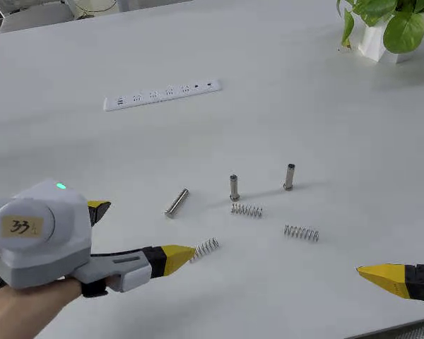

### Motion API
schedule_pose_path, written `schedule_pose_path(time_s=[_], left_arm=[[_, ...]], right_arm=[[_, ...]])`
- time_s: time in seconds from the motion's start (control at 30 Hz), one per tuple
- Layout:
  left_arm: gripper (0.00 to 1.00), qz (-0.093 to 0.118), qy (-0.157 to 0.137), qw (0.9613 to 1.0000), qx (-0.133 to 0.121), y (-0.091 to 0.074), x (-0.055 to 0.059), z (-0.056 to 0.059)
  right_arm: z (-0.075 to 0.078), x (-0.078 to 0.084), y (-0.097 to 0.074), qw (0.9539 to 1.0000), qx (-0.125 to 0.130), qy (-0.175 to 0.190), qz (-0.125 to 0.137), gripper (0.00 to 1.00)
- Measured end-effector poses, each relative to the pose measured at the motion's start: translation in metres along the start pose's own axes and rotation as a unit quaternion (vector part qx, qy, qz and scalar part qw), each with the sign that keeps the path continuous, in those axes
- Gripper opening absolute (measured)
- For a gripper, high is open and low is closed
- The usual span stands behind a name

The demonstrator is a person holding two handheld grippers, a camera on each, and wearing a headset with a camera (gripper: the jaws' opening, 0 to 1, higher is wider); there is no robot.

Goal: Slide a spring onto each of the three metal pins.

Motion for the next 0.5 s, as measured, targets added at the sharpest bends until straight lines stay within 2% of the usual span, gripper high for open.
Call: schedule_pose_path(time_s=[0.27, 0.4, 0.5], left_arm=[[0.86, -0.034, -0.006, 0.9994, 0.008, 0.021, -0.006, -0.012], [0.83, -0.048, 0.007, 0.9988, 0.006, 0.029, -0.007, -0.015], [0.8, -0.06, 0.006, 0.9982, 0.004, 0.035, -0.008, -0.017]], right_arm=[[0.001, 0.0, -0.002, 0.9999, 0.006, 0.009, 0.005, 0.99], [0.001, 0.002, -0.003, 0.9999, 0.007, 0.01, 0.003, 0.99], [0.0, 0.003, -0.002, 0.9999, 0.005, 0.013, 0.001, 0.99]])
Point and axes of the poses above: the centre of the closed fingertips' face, and the gripper's own axes: y roughly forward along the fingers, z roughly to its right, x roughly out of its underside, the point moved 4 cm from there along -y, roughly backward along the fingers, and after that the axes turned 10 degrees about -y, right-handed, at the moved point
